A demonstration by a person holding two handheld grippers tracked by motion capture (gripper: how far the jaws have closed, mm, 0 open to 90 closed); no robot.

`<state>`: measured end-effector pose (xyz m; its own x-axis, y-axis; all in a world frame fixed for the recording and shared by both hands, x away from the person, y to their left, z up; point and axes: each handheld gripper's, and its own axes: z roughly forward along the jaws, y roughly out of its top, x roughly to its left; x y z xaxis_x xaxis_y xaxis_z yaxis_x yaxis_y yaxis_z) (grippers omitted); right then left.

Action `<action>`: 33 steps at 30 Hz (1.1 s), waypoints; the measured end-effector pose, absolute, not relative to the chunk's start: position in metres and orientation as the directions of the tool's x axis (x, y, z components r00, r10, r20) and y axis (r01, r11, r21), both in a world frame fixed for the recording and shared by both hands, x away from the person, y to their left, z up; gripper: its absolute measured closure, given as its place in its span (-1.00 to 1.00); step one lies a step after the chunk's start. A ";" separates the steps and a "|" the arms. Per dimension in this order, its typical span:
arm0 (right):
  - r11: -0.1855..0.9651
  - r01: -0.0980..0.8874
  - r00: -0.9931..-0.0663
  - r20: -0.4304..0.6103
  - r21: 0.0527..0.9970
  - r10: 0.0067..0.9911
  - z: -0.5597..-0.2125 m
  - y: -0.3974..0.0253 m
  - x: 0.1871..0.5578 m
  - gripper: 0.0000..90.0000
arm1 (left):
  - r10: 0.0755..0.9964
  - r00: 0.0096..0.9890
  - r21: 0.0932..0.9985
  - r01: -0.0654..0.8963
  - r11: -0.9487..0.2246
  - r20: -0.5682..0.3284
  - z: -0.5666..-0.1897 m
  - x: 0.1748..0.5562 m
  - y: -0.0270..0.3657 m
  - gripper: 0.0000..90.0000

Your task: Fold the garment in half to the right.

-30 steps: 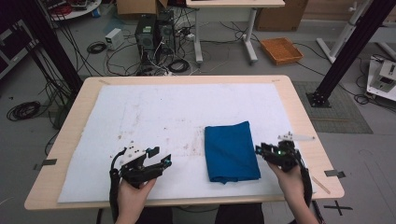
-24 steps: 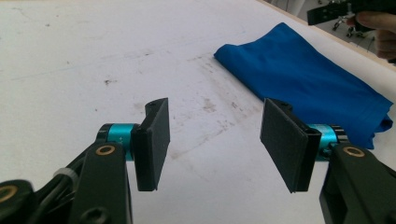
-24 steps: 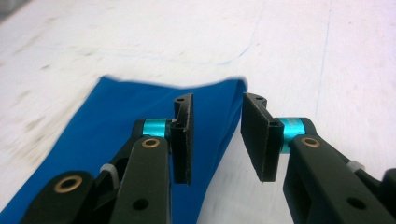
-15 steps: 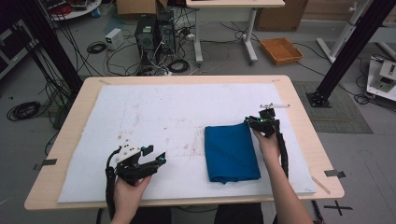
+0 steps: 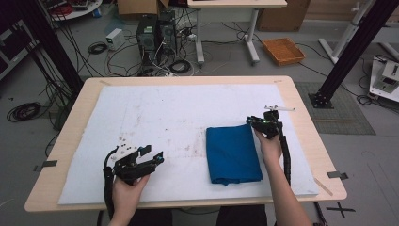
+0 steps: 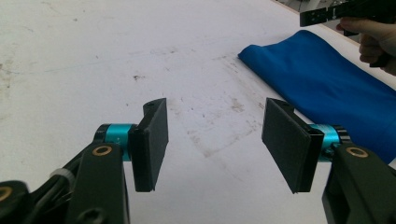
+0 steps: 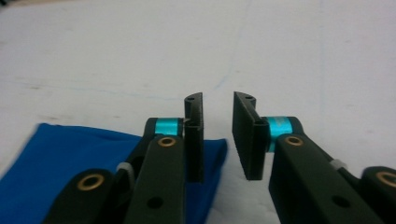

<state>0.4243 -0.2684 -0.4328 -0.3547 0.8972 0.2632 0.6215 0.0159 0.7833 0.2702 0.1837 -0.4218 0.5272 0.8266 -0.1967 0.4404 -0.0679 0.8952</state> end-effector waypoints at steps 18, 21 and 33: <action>0.055 0.658 -0.310 0.203 0.751 0.929 -0.438 -0.265 0.430 0.98 | 0.822 0.534 0.891 0.448 -0.075 -0.200 -0.424 0.272 0.180 -0.09; 0.068 0.656 -0.303 0.180 0.751 0.936 -0.437 -0.264 0.428 0.67 | 0.821 0.536 0.893 0.444 -0.077 -0.195 -0.423 0.273 0.181 -0.09; 0.034 0.536 -0.371 0.199 0.844 0.907 -0.399 -0.293 0.373 -0.07 | 0.845 0.503 0.901 0.430 -0.059 -0.185 -0.409 0.282 0.201 -0.13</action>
<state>0.3735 -0.2930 -0.3985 -0.3714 0.9069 0.1990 0.5355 0.0342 0.8438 0.2817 0.2012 -0.4090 0.5026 0.8446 -0.1847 0.4302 -0.0590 0.9008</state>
